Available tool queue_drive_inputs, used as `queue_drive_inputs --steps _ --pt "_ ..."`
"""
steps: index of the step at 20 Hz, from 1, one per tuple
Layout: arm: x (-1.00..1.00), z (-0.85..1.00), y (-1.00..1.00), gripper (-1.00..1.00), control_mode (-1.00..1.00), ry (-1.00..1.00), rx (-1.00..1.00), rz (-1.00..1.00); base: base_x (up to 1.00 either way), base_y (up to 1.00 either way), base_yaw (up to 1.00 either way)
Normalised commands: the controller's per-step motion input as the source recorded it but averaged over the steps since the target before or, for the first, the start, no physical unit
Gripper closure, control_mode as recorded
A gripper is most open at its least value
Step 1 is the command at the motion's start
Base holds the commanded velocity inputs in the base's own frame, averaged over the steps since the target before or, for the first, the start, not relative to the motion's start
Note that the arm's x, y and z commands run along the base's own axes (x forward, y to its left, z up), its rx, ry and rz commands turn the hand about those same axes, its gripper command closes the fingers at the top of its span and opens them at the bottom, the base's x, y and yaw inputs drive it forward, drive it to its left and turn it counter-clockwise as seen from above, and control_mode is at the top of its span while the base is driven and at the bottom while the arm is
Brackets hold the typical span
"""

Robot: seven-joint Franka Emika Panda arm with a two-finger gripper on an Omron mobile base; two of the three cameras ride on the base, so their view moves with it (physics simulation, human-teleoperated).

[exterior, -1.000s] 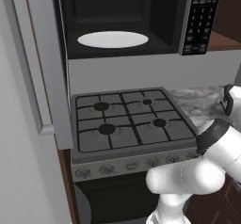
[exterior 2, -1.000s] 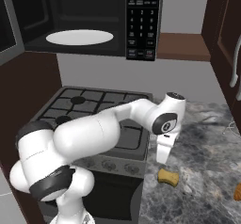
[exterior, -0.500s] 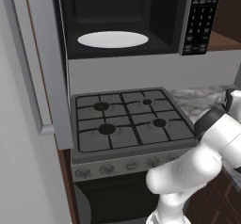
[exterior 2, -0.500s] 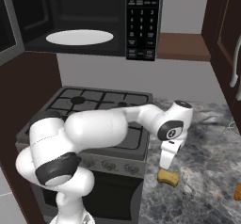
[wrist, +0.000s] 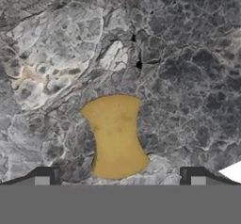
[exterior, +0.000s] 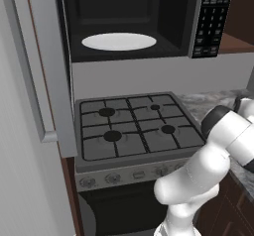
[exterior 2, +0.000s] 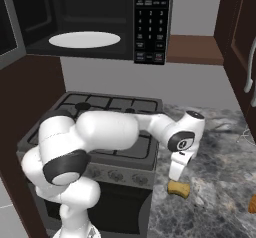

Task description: Place the sponge inside the microwave to prepare for sanitizing.

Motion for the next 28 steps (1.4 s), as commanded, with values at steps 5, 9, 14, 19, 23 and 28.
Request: queue_drive_inputs --steps 5,9,14,19,23,28 --pt "0.23 -0.27 -0.09 -1.0 -1.0 0.0 0.0 0.01 0.0 0.0 0.0" --pt "0.05 -0.13 -0.17 -1.0 -1.0 0.0 0.0 0.02 0.0 0.0 0.0" --pt "-0.05 0.0 -0.28 -1.0 -1.0 0.0 0.0 0.02 0.0 0.0 0.0" --pt "-0.06 -0.04 0.03 -1.0 -1.0 0.0 0.0 0.01 0.0 0.0 0.0" --pt "-0.13 -0.11 0.04 -1.0 -1.0 0.0 0.0 0.05 0.0 0.0 0.0" --pt "-0.17 -0.19 0.17 -1.0 -1.0 -0.01 0.0 0.05 0.0 0.0 0.0"
